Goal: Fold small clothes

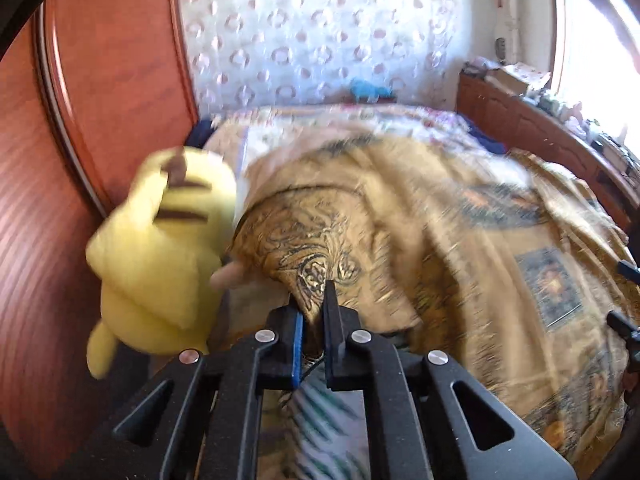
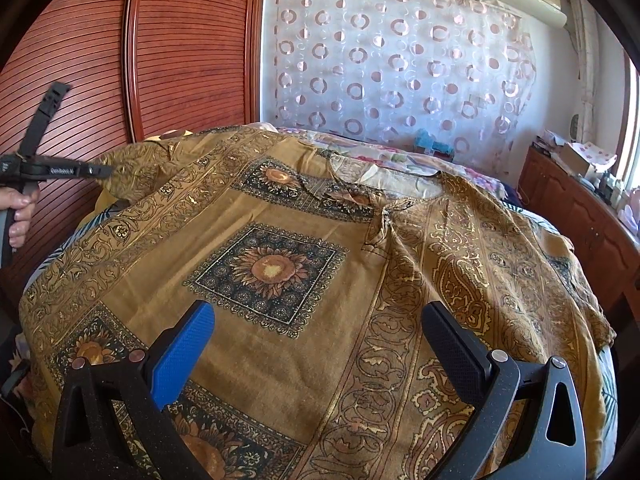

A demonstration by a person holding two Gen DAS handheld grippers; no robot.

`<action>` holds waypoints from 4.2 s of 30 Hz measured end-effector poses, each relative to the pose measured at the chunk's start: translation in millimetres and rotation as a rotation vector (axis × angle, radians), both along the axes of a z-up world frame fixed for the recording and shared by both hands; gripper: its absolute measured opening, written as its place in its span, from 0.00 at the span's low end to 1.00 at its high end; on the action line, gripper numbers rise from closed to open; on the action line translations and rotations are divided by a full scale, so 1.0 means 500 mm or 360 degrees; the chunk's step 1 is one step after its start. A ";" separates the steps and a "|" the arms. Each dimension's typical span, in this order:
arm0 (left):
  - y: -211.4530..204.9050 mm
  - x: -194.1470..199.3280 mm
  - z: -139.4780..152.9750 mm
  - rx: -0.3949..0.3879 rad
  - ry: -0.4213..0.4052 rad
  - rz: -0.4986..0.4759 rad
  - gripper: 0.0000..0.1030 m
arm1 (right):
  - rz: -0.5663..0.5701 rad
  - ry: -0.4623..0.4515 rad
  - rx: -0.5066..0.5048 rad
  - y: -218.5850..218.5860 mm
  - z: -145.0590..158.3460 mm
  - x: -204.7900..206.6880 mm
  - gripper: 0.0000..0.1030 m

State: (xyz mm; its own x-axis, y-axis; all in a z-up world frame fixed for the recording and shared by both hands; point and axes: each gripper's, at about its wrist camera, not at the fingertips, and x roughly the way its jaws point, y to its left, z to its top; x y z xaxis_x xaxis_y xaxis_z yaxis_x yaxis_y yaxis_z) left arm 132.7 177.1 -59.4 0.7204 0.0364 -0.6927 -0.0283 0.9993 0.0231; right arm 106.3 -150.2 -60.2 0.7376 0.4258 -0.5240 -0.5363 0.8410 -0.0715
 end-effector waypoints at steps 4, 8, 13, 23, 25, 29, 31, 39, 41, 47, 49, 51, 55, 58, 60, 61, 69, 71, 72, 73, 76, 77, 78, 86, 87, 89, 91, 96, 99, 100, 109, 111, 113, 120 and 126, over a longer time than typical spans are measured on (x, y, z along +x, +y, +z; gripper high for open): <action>-0.072 0.023 0.055 0.0055 -0.0099 -0.0135 0.08 | -0.0007 0.0014 0.0021 -0.005 -0.003 0.000 1.00; -0.156 0.062 0.072 0.0047 -0.0134 -0.0351 0.08 | -0.0013 0.0040 0.0042 -0.012 -0.003 0.006 1.00; -0.228 0.073 0.064 0.0068 -0.0074 -0.0482 0.11 | -0.0020 0.0066 0.0056 -0.019 -0.003 0.016 1.00; -0.222 -0.022 0.081 -0.0052 -0.0202 -0.0498 0.78 | -0.0026 0.0071 0.0072 -0.023 -0.003 0.014 1.00; -0.212 -0.043 0.081 -0.0055 -0.0247 -0.0444 0.78 | -0.0027 0.0075 0.0074 -0.024 -0.003 0.016 1.00; -0.181 -0.080 0.068 -0.0058 -0.0322 -0.0319 0.78 | -0.0025 0.0081 0.0070 -0.022 -0.002 0.017 1.00; -0.172 -0.088 0.062 -0.0026 -0.0368 -0.0280 0.78 | -0.0012 0.0085 0.0060 -0.020 -0.001 0.017 1.00; -0.125 -0.073 0.071 0.0111 -0.0523 -0.0097 0.78 | 0.0061 0.0079 0.0037 0.014 0.027 0.048 0.99; -0.115 -0.061 0.075 0.0103 -0.0531 -0.0078 0.78 | 0.0092 0.0070 0.0063 0.027 0.041 0.059 0.99; -0.070 -0.023 0.067 0.0011 -0.0537 -0.0022 0.78 | 0.0257 0.0054 0.0102 0.104 0.081 0.103 0.86; -0.058 -0.012 0.049 -0.0011 -0.0503 0.0015 0.78 | 0.0340 0.0083 0.0108 0.142 0.085 0.125 0.78; -0.041 -0.005 0.032 -0.0071 -0.0457 0.0039 0.78 | 0.0407 0.0109 0.0108 0.181 0.086 0.145 0.73; -0.009 -0.016 -0.007 -0.0155 -0.0348 0.0083 0.78 | 0.0506 0.0167 0.0044 0.256 0.062 0.173 0.72; -0.003 -0.032 -0.024 -0.0119 -0.0299 0.0093 0.78 | 0.0569 0.0190 -0.0040 0.308 0.037 0.186 0.72; -0.002 -0.042 -0.033 -0.0132 -0.0269 0.0088 0.78 | 0.0588 0.0173 -0.0105 0.337 0.023 0.186 0.72; -0.002 -0.047 -0.039 -0.0147 -0.0247 0.0081 0.78 | 0.0591 0.0162 -0.0141 0.350 0.020 0.190 0.72; -0.040 -0.056 -0.068 -0.0175 -0.0159 -0.0022 0.78 | 0.0341 0.0063 -0.0249 0.380 0.031 0.253 0.49; -0.054 -0.055 -0.076 -0.0161 -0.0132 -0.0044 0.78 | 0.0202 0.0093 -0.0172 0.343 0.039 0.276 0.49; -0.057 -0.054 -0.076 -0.0160 -0.0127 -0.0049 0.78 | 0.0146 0.0109 -0.0136 0.325 0.043 0.286 0.49; -0.064 -0.054 -0.076 -0.0160 -0.0121 -0.0058 0.78 | 0.0113 0.0121 -0.0118 0.311 0.043 0.293 0.49; -0.075 -0.054 -0.067 -0.0161 -0.0123 -0.0078 0.78 | 0.0075 0.0136 -0.0114 0.284 0.039 0.304 0.50; -0.078 -0.053 -0.063 -0.0163 -0.0128 -0.0083 0.78 | 0.0028 0.0134 -0.0108 0.277 0.040 0.302 0.50; -0.083 -0.053 -0.059 -0.0166 -0.0133 -0.0090 0.78 | 0.0025 0.0138 -0.0102 0.271 0.041 0.301 0.50; -0.149 -0.002 -0.027 -0.0124 -0.0174 -0.0162 0.78 | 0.0045 0.0107 -0.0030 0.183 0.050 0.268 0.50; -0.165 0.015 -0.025 -0.0121 -0.0184 -0.0178 0.78 | 0.0033 0.0101 -0.0027 0.168 0.050 0.267 0.50; -0.184 0.039 -0.022 -0.0119 -0.0186 -0.0198 0.78 | -0.0005 0.0090 -0.0022 0.133 0.058 0.268 0.50; -0.212 0.071 -0.025 -0.0117 -0.0180 -0.0225 0.78 | -0.0052 0.0080 -0.0011 0.092 0.060 0.273 0.50; -0.282 0.135 -0.033 -0.0106 -0.0114 -0.0308 0.78 | -0.0172 0.0043 -0.0003 -0.015 0.080 0.246 0.51; -0.324 0.158 -0.038 -0.0098 -0.0075 -0.0368 0.78 | -0.0255 0.0033 0.0007 -0.078 0.080 0.240 0.54; -0.341 0.166 -0.041 -0.0098 -0.0057 -0.0395 0.78 | -0.0282 0.0037 0.0010 -0.097 0.079 0.239 0.55; -0.466 0.202 -0.082 -0.0019 0.0123 -0.0568 0.78 | -0.0490 0.0155 -0.0001 -0.233 0.058 0.254 0.55; -0.481 0.202 -0.087 -0.0005 0.0144 -0.0593 0.78 | -0.0520 0.0186 -0.0010 -0.258 0.052 0.255 0.55; -0.492 0.203 -0.090 0.0010 0.0161 -0.0610 0.78 | -0.0544 0.0232 -0.0007 -0.266 0.048 0.264 0.55; -0.515 0.203 -0.104 0.0018 0.0234 -0.0663 0.79 | -0.0636 0.0382 0.0021 -0.313 0.019 0.284 0.55; -0.524 0.207 -0.110 0.0010 0.0263 -0.0680 0.91 | -0.0678 0.0509 0.0045 -0.353 0.013 0.308 0.55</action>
State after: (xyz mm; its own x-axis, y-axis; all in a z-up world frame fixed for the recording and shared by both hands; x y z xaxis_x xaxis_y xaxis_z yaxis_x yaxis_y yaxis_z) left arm 236.5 -85.1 -114.4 0.5516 -0.2356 -0.8002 0.3912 0.9203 -0.0012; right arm 260.1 -326.6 -53.7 0.6537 0.1405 -0.7436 -0.1378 0.9883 0.0656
